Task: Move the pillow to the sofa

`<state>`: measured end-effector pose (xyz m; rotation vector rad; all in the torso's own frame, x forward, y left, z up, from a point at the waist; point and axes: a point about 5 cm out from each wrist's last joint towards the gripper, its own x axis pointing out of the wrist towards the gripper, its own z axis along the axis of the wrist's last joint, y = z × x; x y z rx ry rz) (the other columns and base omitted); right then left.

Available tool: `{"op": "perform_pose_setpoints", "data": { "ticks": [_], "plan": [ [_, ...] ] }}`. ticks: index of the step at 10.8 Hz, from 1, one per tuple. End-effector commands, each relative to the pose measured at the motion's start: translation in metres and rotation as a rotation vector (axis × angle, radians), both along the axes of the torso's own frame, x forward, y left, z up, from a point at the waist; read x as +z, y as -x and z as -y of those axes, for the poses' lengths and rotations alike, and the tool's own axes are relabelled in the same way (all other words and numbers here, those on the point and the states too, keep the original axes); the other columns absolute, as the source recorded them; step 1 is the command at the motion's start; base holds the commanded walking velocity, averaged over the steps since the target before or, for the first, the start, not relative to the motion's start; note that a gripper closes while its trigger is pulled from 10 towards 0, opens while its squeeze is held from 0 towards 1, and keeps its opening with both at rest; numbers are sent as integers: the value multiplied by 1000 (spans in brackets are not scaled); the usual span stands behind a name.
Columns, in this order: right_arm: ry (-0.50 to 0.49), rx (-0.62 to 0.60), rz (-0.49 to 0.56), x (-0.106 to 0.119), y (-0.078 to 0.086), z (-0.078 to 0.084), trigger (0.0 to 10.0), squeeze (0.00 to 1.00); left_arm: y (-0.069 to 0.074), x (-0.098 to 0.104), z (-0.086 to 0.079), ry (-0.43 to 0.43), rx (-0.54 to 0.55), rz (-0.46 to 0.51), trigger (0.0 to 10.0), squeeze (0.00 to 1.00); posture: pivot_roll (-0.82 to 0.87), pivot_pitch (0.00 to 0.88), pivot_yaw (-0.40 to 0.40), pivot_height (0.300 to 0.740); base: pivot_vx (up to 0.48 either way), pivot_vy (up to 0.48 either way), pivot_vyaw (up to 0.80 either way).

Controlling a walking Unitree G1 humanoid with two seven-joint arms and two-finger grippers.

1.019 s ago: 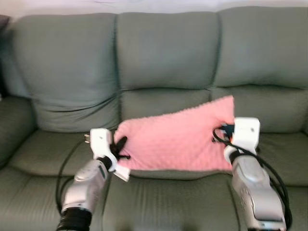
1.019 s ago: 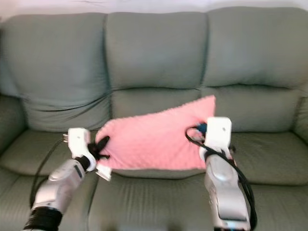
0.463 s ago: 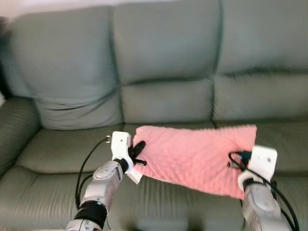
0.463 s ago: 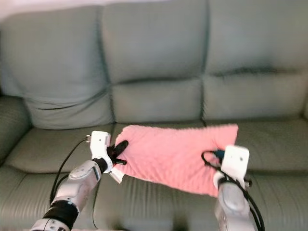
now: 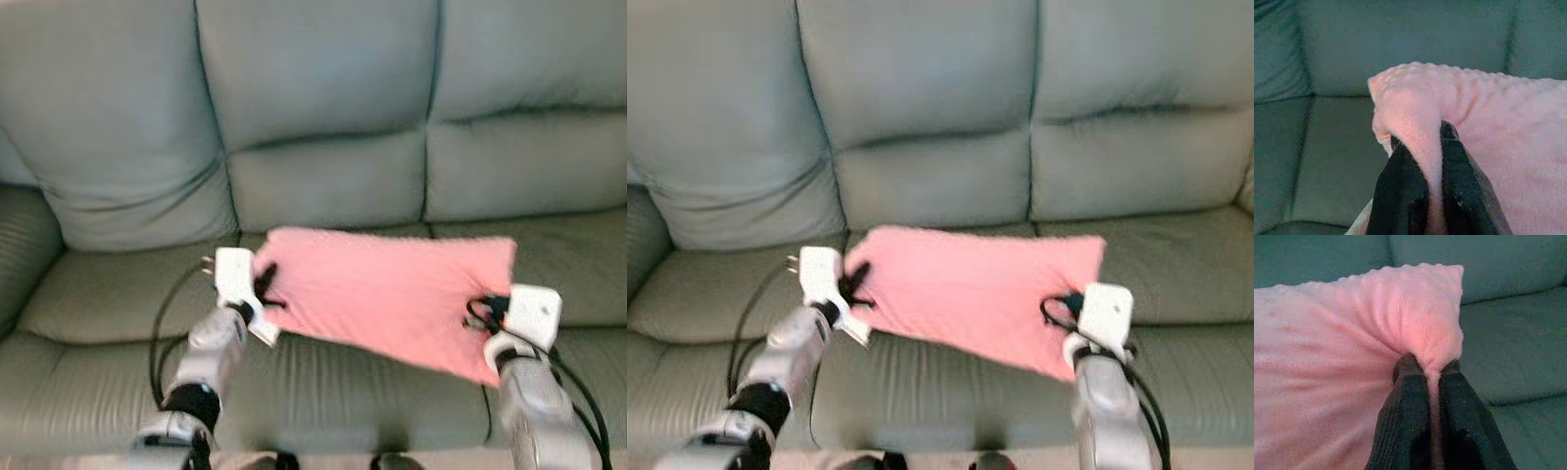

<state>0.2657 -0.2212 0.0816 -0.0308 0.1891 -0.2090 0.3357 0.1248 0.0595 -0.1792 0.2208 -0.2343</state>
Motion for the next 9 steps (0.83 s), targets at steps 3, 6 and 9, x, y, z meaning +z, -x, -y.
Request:
{"op": "perform_pose_setpoints", "data": {
  "ticks": [3,6,9],
  "plan": [
    [60,0,-9,-1,-13,16,10000,0,-1,-5,-21,11,137,-23,10000,0,-234,274,106,740,0,0,0],
    [103,-5,12,1,-16,22,10000,0,5,-16,-8,50,149,-58,10000,0,-250,297,88,740,0,0,0],
    [98,28,60,5,-22,17,10000,1000,-2,-5,-3,90,177,-1,10000,620,-248,309,81,740,0,0,0]
  ]
}}
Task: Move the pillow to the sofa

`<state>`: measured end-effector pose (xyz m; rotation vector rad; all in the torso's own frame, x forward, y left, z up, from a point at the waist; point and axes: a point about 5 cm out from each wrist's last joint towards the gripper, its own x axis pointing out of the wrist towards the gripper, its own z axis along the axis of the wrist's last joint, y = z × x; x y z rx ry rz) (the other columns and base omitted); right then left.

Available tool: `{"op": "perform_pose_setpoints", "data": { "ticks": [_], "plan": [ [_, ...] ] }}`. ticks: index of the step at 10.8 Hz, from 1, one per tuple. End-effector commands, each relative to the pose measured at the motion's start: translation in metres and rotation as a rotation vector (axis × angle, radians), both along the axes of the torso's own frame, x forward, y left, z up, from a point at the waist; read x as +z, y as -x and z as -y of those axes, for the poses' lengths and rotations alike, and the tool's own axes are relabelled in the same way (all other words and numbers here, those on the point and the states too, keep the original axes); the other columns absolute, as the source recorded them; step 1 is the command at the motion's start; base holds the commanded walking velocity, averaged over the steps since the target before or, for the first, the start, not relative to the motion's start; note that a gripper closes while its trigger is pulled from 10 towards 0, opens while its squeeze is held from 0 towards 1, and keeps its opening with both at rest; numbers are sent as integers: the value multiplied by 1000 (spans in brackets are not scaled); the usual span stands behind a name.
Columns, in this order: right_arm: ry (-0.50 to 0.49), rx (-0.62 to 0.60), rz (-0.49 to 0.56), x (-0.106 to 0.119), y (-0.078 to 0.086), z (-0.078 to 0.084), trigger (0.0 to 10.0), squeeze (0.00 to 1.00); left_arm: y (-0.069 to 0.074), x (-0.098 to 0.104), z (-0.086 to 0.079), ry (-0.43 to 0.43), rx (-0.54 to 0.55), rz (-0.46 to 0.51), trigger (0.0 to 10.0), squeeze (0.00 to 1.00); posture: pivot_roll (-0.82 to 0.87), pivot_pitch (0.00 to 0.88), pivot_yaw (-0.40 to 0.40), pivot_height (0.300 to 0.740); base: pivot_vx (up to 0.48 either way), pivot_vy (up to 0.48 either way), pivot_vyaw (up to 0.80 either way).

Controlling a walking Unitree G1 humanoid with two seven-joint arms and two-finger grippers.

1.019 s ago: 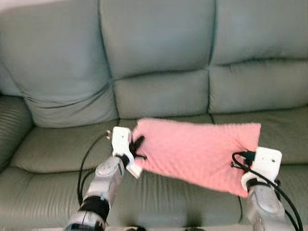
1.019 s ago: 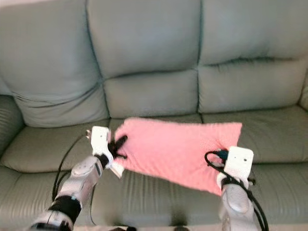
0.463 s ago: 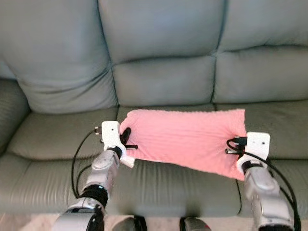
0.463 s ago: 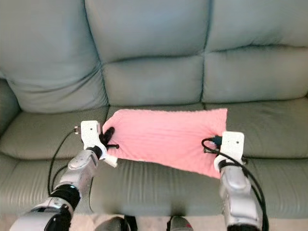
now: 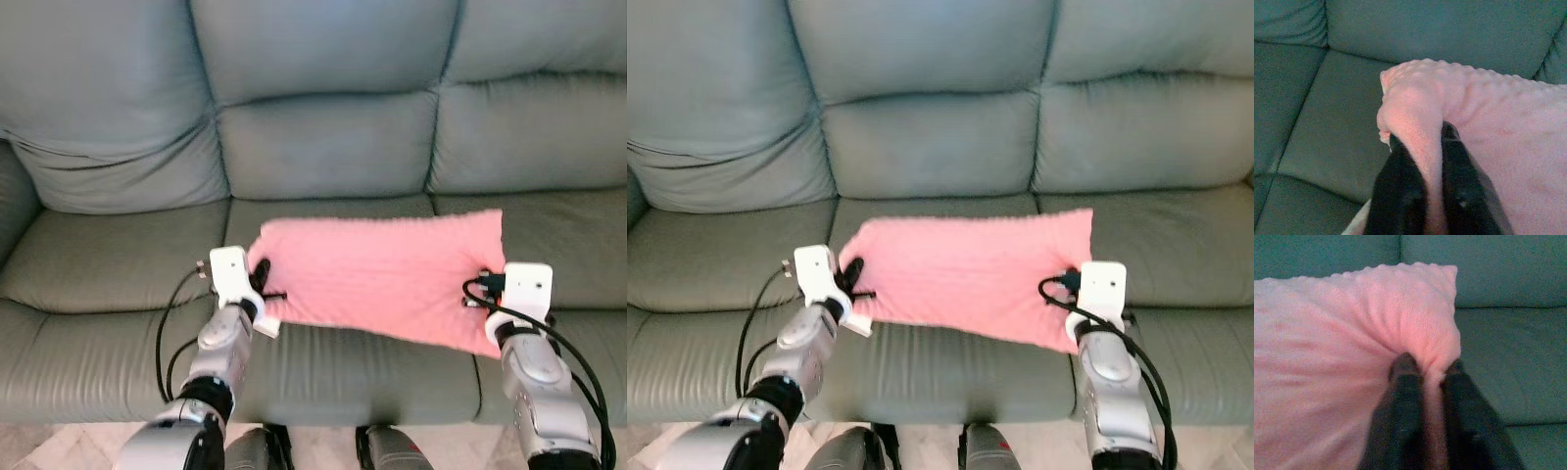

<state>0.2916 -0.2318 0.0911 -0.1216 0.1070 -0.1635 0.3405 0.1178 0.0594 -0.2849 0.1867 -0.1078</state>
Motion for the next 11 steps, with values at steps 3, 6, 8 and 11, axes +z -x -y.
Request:
{"op": "perform_pose_setpoints", "data": {
  "ticks": [3,6,8,11],
  "plan": [
    [-16,-22,11,-2,3,4,10000,1000,5,-9,-10,5,50,-23,10000,1000,-253,316,85,740,0,0,0],
    [-12,-26,5,-6,6,5,10000,1000,6,-10,-9,2,71,-27,10000,1000,-251,322,82,740,0,0,0],
    [-11,-27,5,-6,6,5,10000,1000,8,-13,-8,12,70,-33,10000,1000,-251,323,82,740,0,0,0],
    [-115,-39,-22,-7,20,-7,10000,1000,10,-13,-13,-54,16,-22,10000,1000,-248,319,84,740,0,0,0]
  ]
}}
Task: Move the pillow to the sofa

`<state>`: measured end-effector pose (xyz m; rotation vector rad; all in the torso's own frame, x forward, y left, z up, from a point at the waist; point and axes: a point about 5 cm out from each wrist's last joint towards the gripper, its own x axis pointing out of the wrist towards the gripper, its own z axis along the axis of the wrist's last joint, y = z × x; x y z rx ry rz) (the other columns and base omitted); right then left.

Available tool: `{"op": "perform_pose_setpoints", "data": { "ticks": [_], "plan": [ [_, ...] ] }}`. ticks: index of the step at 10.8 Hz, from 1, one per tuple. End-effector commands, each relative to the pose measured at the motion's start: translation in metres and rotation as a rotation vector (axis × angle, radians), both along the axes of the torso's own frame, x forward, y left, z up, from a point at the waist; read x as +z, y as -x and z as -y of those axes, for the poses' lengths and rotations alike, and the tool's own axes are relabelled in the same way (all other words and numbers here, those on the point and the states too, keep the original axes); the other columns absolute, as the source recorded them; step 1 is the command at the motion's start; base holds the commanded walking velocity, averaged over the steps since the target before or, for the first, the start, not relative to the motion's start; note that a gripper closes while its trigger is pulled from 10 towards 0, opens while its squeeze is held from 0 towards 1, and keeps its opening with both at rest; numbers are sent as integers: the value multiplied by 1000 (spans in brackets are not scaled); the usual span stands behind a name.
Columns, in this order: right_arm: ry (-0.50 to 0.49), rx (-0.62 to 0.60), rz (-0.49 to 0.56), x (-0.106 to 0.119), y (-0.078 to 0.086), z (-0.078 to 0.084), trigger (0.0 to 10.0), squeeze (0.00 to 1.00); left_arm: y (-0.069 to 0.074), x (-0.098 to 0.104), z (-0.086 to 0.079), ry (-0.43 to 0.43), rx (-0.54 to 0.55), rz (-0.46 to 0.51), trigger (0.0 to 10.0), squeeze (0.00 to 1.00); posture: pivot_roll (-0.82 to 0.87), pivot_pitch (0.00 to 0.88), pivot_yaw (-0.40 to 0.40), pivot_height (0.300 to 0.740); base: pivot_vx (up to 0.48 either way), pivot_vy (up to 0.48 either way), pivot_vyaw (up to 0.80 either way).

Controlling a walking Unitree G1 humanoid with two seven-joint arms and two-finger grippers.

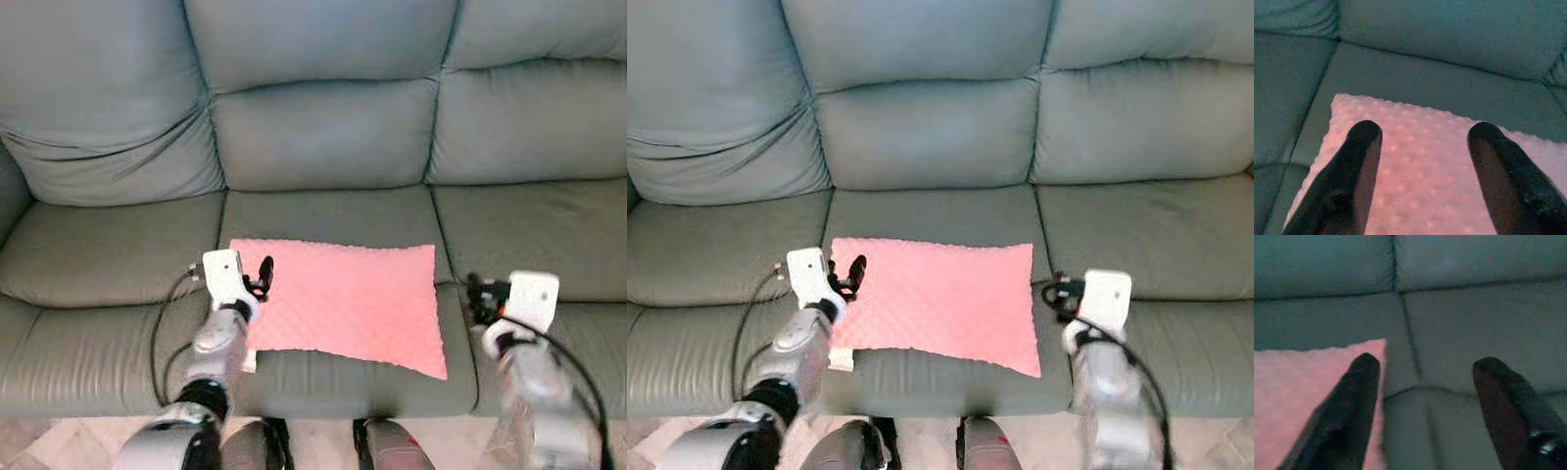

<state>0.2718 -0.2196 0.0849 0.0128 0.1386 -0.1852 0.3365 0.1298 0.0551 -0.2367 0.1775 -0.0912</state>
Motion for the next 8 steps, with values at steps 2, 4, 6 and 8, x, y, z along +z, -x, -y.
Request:
{"op": "perform_pose_setpoints", "data": {
  "ticks": [2,4,6,8],
  "plan": [
    [-133,-9,-72,-6,18,-9,10000,1000,15,-22,-34,-136,-4,-116,10000,1000,-240,312,89,740,0,0,0],
    [-207,75,-142,-13,28,-21,10000,1000,28,-38,-55,-191,13,-208,10000,1000,-244,304,89,740,0,0,0],
    [-271,134,-200,-15,33,-31,10000,1000,38,-52,-58,-229,-18,-307,10000,1000,-248,301,89,740,0,0,0],
    [-344,254,-268,-22,37,-46,10000,0,43,-59,-49,-254,-74,-362,10000,871,-243,301,88,740,0,0,0]
  ]
}}
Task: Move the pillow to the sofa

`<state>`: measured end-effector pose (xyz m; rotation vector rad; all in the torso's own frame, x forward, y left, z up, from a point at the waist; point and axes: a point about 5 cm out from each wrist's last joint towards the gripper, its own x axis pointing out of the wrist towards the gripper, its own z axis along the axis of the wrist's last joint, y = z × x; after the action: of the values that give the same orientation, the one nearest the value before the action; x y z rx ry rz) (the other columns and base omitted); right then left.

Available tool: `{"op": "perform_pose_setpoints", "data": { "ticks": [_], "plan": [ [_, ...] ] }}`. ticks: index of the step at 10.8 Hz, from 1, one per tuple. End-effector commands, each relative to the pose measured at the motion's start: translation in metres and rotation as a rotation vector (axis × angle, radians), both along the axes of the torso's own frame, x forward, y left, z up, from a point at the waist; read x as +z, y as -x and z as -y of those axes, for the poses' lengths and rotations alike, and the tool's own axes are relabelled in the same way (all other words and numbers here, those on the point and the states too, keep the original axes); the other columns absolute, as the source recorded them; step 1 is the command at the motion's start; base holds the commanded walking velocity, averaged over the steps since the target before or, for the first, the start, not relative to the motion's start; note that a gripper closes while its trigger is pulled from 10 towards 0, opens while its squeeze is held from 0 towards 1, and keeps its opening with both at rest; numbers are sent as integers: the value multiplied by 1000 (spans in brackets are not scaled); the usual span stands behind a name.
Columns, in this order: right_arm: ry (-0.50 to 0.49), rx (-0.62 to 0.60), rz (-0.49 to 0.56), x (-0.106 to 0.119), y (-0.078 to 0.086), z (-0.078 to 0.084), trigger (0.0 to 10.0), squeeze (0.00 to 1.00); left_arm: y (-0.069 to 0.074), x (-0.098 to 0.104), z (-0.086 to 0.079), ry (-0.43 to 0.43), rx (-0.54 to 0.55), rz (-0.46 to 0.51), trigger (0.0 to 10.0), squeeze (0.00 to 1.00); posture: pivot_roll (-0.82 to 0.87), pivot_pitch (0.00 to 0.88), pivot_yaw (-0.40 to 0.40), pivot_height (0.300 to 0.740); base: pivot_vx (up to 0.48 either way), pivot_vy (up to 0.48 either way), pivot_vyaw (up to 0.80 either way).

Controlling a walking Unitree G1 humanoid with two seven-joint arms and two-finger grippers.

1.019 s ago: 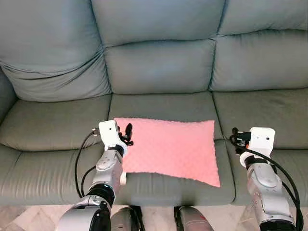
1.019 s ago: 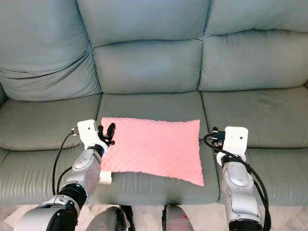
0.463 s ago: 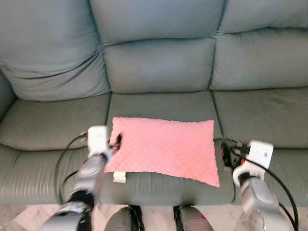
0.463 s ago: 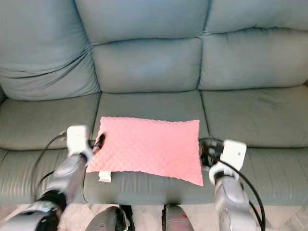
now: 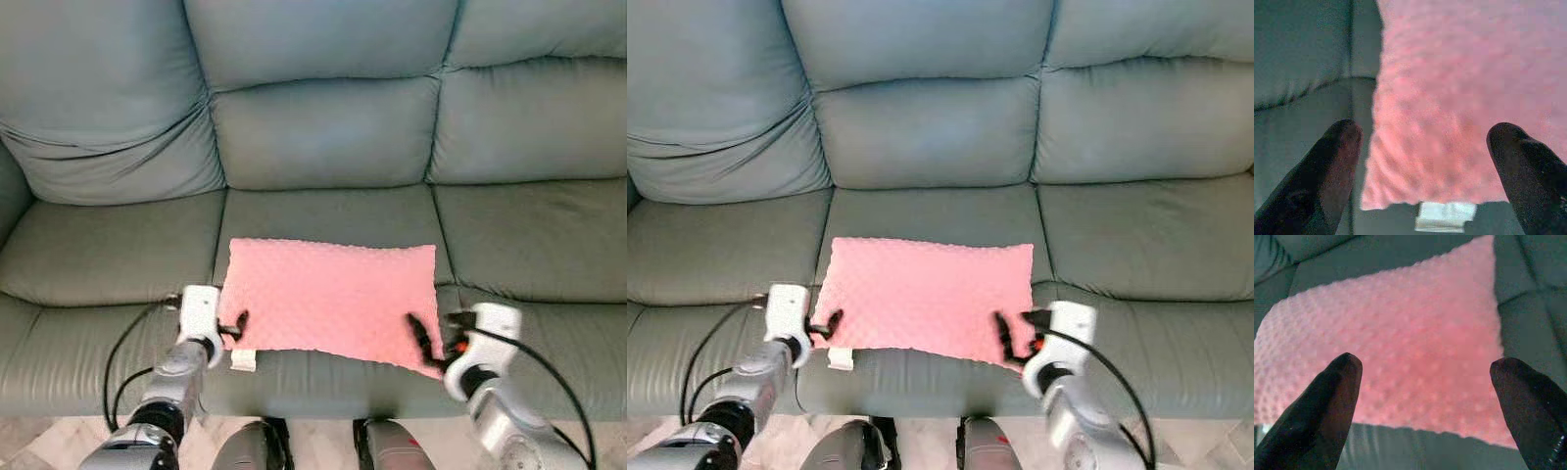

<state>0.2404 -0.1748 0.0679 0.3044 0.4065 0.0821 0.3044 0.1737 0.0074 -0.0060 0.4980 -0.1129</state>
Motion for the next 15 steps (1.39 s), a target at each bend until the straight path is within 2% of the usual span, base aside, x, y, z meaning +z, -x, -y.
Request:
{"op": "perform_pose_setpoints", "data": {
  "ticks": [1,4,6,7,9,10,11,12,13,15],
  "plan": [
    [-2,-6,-49,-8,4,4,10000,0,9,-9,-1,13,-15,-38,10000,0,-233,301,88,740,0,0,0],
    [27,37,-110,-33,-8,17,10000,0,8,11,-3,52,-49,68,10000,0,-165,296,99,740,0,0,0],
    [15,45,-168,-49,-13,26,10000,0,29,25,-18,52,-52,83,10000,0,-119,292,108,740,0,0,0],
    [48,68,-159,-55,-18,28,10000,0,44,28,-23,46,-51,72,10000,0,-100,290,113,740,0,0,0],
    [147,108,-143,-60,-25,29,10000,0,67,34,-27,42,-47,40,10000,0,-74,290,122,740,0,0,0],
    [164,94,-157,-66,-28,30,10000,0,75,35,-30,38,-29,12,10000,0,-61,291,129,740,0,0,0],
    [165,95,-164,-69,-29,29,10000,0,76,36,-31,36,-24,5,10000,0,-52,291,132,740,0,0,0],
    [176,99,-169,-74,-29,28,2392,0,77,40,-30,38,-21,-2,10000,0,-44,290,137,740,0,0,0],
    [179,98,-180,-80,-28,26,0,0,76,45,-28,40,-18,-1,10000,0,-35,290,141,740,0,0,0],
    [198,83,-187,-85,-27,25,0,0,74,50,-29,39,-14,-1,10000,0,-21,293,151,740,0,0,0]
  ]
}}
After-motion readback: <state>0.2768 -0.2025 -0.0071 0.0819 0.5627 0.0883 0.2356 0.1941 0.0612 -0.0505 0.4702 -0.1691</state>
